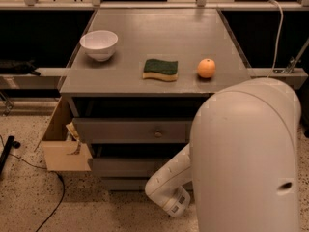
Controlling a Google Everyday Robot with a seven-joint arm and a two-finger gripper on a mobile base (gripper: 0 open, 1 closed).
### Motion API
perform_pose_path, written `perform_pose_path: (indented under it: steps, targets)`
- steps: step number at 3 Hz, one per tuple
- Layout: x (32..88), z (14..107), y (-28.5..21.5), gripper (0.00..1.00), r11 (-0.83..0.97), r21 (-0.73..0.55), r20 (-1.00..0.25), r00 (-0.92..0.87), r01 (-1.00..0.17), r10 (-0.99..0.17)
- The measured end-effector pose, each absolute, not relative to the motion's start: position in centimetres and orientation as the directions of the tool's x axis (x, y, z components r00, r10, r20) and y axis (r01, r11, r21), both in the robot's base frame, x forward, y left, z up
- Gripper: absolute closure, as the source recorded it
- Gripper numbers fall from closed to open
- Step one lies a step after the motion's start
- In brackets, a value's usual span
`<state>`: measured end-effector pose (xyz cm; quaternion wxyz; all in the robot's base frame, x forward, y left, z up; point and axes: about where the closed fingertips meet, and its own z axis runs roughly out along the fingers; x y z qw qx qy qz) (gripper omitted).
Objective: Close middle drawer
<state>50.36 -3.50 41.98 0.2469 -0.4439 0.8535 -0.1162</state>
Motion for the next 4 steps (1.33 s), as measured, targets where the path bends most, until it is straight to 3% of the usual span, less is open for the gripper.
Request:
perform_pose_path:
  steps: [3, 4]
  targets:
    - [53.4, 42.1, -2.7, 1.0, 0.526, -0.524, -0.283, -0.446, -0.67, -0.849]
    - [53.4, 42.1, -2.7, 0.82, 0.526, -0.524, -0.283, -0.446, -0.67, -0.849]
